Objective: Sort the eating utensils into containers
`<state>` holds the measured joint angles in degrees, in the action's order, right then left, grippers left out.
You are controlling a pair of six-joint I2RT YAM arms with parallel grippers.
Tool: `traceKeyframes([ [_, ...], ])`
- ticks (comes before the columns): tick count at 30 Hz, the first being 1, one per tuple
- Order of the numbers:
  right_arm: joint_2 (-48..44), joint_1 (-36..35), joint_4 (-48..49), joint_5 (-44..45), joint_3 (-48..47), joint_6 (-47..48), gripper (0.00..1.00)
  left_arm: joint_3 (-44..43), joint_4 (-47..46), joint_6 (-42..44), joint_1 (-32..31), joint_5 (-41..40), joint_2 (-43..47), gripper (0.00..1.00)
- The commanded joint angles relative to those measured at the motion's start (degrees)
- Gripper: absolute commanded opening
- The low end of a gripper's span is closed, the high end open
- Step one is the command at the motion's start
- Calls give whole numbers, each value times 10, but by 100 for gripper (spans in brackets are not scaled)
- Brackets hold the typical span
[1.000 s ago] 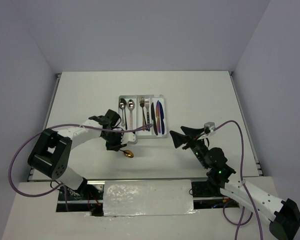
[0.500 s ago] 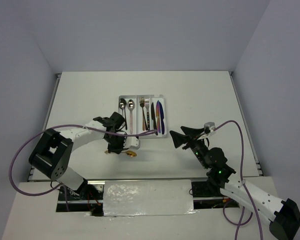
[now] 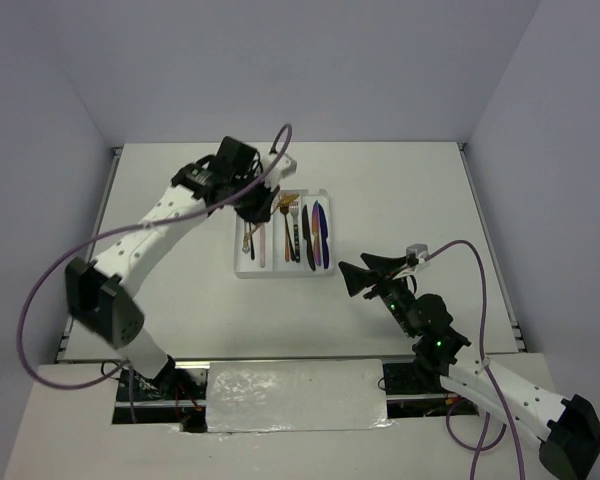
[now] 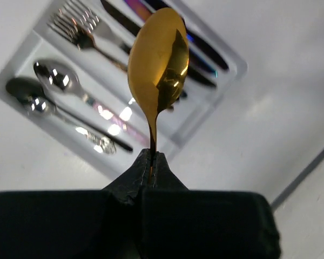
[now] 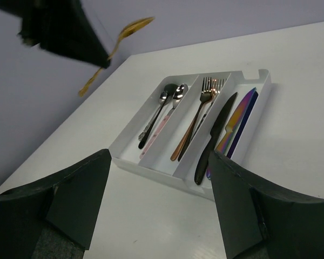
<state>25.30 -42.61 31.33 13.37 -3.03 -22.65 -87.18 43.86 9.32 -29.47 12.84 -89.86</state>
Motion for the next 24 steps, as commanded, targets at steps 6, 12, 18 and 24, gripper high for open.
traceKeyframes([
  [6,12,0,13,22,41,0,81,-179,20,-234,20,-21,-235,0],
  [12,13,0,25,30,51,-5,80,2,-178,-353,103,34,-149,0],
  [18,33,0,27,38,44,-5,80,128,-262,-405,117,-18,-91,0],
  [24,49,0,31,51,43,-4,81,138,-282,-405,118,-56,-98,0],
])
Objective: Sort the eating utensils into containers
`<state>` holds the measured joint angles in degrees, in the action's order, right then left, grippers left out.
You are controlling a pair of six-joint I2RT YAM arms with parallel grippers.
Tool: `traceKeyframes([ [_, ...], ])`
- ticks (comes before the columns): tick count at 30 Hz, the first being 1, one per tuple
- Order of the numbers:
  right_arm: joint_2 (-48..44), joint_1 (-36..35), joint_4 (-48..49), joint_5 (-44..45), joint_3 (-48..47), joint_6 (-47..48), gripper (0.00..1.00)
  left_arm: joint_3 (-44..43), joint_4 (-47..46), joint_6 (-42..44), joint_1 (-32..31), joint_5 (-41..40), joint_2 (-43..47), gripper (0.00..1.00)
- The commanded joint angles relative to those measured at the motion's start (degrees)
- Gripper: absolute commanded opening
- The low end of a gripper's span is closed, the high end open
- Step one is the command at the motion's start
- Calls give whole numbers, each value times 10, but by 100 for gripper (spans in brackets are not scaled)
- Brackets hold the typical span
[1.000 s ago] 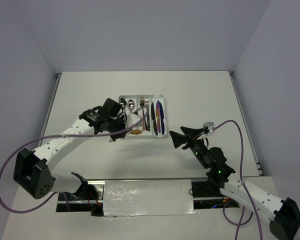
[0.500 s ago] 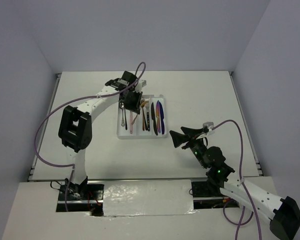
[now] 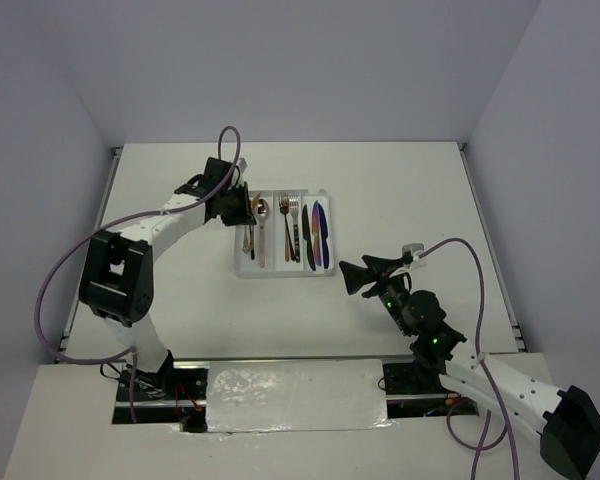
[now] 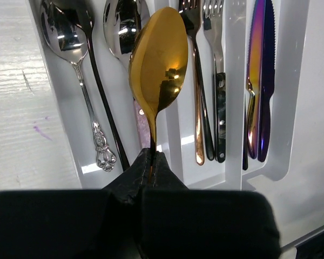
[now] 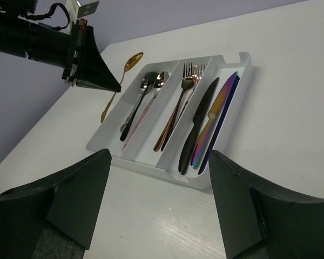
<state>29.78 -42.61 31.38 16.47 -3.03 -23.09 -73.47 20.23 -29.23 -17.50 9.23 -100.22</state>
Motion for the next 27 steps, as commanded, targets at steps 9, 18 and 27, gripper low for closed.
traceKeyframes([
  [9,4,0,32,19,44,1,80,24,-60,-42,11,-38,-10,4],
  [18,11,0,38,19,46,2,80,30,-63,-41,10,-22,-37,16],
  [27,18,0,40,20,44,2,80,6,-40,-14,4,-35,-65,37],
])
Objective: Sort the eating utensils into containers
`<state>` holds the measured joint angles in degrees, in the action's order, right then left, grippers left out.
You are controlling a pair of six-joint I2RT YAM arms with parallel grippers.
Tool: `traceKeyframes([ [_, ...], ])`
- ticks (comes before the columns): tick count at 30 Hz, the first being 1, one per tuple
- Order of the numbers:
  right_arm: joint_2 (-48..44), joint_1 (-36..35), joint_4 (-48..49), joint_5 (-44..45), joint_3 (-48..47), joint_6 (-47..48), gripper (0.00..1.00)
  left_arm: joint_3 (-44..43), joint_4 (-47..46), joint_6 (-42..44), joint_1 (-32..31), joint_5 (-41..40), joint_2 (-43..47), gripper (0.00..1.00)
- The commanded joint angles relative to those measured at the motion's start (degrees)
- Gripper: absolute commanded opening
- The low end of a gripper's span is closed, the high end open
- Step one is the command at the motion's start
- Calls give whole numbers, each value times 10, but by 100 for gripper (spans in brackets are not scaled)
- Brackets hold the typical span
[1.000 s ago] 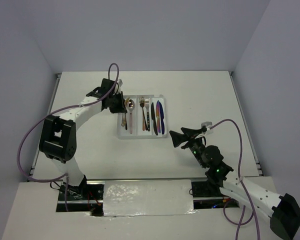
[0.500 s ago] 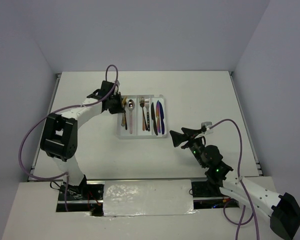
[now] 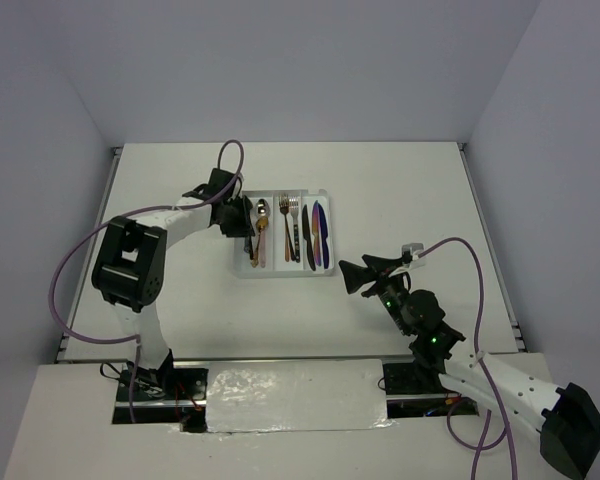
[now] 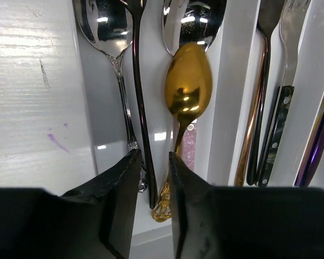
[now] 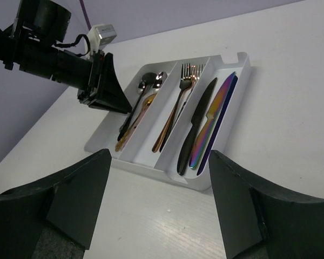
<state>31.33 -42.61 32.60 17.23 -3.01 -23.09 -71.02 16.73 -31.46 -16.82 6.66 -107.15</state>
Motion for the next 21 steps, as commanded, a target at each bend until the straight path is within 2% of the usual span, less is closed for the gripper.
traceKeyframes([
  [1,2,0,27,11,44,2,80,-20,-2,10,-3,-10,6,40],
  [2,2,0,26,11,43,2,81,-20,1,10,-3,-12,8,50],
  [8,12,0,-1,19,8,-3,80,-40,23,26,-2,-40,55,51],
  [10,19,0,-11,20,-6,-6,81,-50,16,28,-3,-51,93,53],
  [12,31,0,-36,18,-35,-7,84,-44,0,42,-4,-27,138,56],
  [13,35,0,-46,18,-46,-7,87,-37,-20,47,-6,-18,152,61],
  [14,41,-1,-67,22,-68,-11,90,-29,-33,59,-11,-11,182,70],
  [15,43,0,-80,32,-79,-13,96,-5,-61,66,-15,1,198,99],
  [16,44,0,-89,40,-89,-15,99,10,-74,78,-24,2,212,99],
  [21,61,0,-181,88,-165,-28,100,116,-134,103,-54,-38,318,99],
])
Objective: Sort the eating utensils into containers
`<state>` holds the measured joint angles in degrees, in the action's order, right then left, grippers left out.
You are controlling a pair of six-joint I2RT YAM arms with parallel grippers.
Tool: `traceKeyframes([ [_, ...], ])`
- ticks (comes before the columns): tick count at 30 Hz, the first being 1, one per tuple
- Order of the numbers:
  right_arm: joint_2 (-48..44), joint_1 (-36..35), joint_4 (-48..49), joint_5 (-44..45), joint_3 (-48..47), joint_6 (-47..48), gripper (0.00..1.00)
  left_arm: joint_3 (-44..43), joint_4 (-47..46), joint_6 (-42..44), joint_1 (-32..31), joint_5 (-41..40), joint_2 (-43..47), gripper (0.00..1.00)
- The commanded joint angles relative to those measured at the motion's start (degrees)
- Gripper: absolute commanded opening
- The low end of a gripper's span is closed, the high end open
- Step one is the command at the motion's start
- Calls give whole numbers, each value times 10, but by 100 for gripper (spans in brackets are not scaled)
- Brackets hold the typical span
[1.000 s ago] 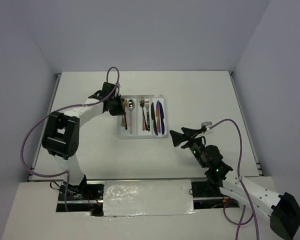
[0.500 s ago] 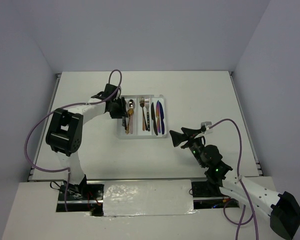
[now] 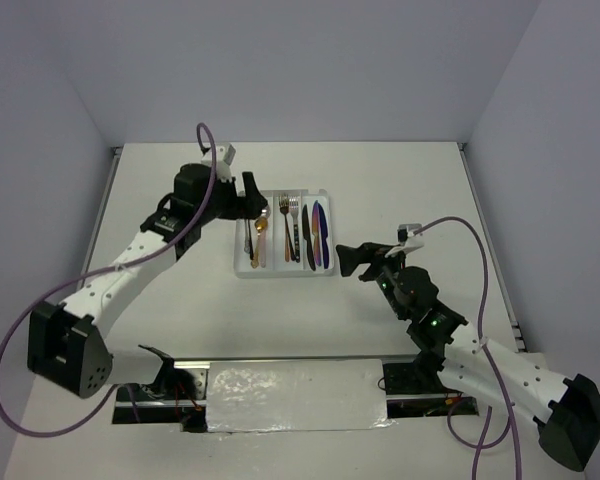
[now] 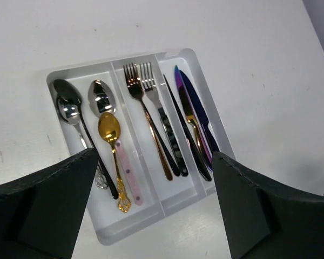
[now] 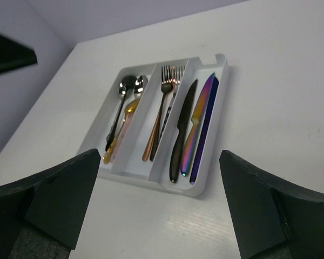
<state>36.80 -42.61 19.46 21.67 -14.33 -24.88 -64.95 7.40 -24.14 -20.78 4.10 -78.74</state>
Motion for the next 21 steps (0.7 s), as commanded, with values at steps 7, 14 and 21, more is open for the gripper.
traceKeyframes([
  [7,28,-1,-131,49,-112,-35,100,262,-191,30,-19,-2,231,99],
  [14,16,-1,-83,43,-83,-12,100,390,-256,24,-21,-17,338,99],
  [21,31,-1,-92,52,-91,-12,100,438,-300,28,-21,3,361,99],
])
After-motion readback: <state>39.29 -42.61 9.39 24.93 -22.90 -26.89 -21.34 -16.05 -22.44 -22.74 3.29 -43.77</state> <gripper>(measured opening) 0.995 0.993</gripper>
